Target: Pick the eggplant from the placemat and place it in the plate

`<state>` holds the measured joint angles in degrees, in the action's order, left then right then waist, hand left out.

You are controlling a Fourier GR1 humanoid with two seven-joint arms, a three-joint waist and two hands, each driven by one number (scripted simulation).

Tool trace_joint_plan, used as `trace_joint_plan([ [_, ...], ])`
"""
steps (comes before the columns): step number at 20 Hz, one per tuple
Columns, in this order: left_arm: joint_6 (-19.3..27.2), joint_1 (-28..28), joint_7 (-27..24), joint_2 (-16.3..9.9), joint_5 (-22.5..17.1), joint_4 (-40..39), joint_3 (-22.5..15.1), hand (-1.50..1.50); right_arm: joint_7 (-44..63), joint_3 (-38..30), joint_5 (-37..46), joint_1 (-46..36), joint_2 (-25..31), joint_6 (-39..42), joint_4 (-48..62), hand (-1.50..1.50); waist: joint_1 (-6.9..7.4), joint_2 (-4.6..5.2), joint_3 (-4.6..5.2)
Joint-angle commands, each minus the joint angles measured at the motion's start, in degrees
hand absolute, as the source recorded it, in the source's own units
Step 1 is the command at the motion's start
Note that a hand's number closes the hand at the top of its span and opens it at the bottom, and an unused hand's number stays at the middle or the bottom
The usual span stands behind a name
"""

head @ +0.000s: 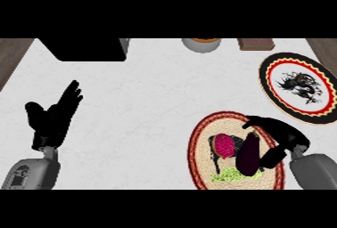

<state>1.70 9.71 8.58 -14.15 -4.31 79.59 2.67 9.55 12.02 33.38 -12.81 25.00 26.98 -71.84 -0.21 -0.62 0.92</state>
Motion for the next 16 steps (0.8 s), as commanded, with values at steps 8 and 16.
trace_joint_plan([
  [8,0.07,1.49,2.26,0.10,0.67,0.20,0.58,0.00,-3.38,1.22,0.29,0.33,-5.21,0.10,-0.56,1.50,0.30,0.59,-0.93],
  [16,0.38,-0.04,0.17,1.96,2.28,0.73,-0.89,0.00,8.08,-2.01,10.40,-10.53,-12.89,-16.61,1.16,1.50,1.33,0.85,-0.92],
])
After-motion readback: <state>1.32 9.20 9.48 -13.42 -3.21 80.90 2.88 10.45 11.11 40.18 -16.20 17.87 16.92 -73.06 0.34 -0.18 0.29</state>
